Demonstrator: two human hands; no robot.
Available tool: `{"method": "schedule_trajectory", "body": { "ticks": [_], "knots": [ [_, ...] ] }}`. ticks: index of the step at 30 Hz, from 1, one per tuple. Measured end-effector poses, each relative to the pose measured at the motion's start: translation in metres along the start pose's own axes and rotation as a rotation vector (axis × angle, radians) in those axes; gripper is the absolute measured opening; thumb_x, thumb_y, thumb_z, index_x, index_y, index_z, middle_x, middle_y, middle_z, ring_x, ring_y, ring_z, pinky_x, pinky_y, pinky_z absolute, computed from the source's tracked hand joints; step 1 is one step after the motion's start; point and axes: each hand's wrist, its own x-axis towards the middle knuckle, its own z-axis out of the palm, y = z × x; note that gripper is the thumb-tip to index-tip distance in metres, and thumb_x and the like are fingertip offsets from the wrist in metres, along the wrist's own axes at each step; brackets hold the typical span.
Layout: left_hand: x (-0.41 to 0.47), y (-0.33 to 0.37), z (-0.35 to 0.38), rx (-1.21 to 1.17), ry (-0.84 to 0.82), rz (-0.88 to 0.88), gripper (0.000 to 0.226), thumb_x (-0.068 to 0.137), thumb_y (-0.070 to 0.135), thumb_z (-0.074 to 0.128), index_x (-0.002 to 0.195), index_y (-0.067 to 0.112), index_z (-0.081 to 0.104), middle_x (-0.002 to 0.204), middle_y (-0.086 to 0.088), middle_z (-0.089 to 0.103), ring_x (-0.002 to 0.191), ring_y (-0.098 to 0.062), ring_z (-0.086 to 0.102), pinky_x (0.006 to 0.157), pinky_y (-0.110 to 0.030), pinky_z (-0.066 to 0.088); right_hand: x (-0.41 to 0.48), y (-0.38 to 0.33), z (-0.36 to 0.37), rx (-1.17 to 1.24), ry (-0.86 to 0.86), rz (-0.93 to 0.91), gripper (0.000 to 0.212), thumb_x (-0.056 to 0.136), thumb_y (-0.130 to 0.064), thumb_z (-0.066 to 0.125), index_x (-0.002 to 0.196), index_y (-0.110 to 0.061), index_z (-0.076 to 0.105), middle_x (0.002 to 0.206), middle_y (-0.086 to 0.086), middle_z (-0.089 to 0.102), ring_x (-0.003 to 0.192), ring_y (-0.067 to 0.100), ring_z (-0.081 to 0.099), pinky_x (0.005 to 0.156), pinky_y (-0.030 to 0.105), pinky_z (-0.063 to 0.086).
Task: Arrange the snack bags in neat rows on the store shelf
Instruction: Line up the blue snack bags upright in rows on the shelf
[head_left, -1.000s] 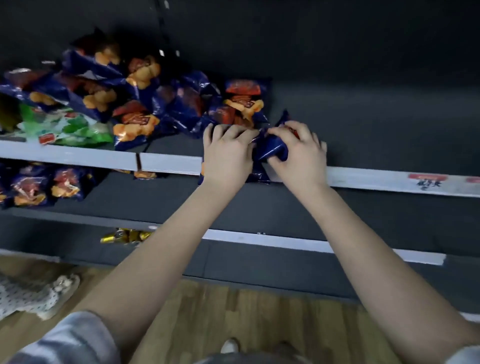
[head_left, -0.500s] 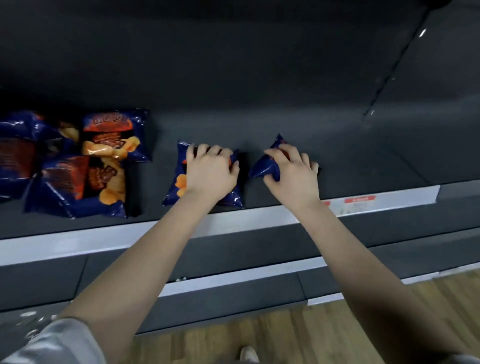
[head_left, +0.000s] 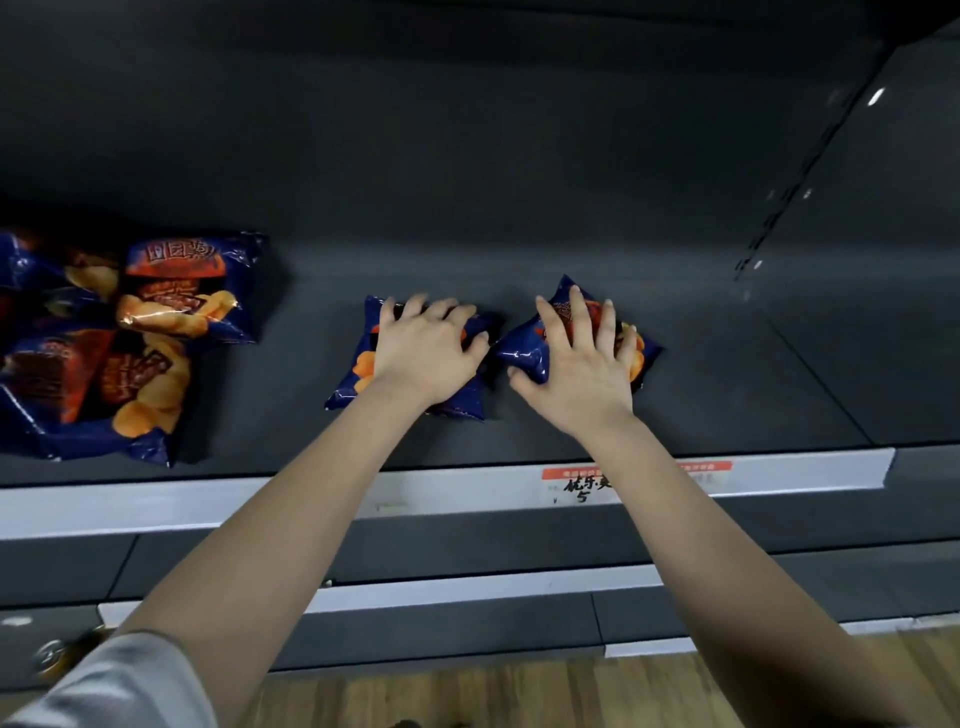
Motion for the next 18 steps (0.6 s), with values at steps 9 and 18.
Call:
{"method": "schedule_trajectory", "body": {
  "ticks": [9, 18],
  "knots": [
    [0.000, 0.000, 0.003, 0.037, -0.002, 0.015, 0.051, 0.094, 0.050, 0.029, 0.141, 0.031, 0.036, 0.145, 0.007, 0.042, 0.135, -0.022, 0.031, 0.113, -0.048, 0.013, 0.001, 0.000, 0.004, -0.059, 0.036, 0.004, 0.078, 0.080, -0.063, 0.049, 0.147, -0.031, 0.025, 0.157, 0.007, 0.016, 0.142, 0.041, 0.013, 0.111, 0.059, 0.010],
    [0.018, -0.001, -0.022, -0.045, -0.079, 0.092, 0.050, 0.094, 0.050, 0.033, 0.139, 0.027, 0.039, 0.141, -0.004, 0.046, 0.129, -0.031, 0.039, 0.114, -0.051, 0.015, 0.014, 0.008, -0.039, 0.315, 0.054, 0.162, 0.073, 0.085, -0.061, 0.047, 0.147, -0.040, 0.017, 0.154, 0.002, 0.016, 0.139, 0.031, 0.017, 0.111, 0.060, 0.008]
  ]
}}
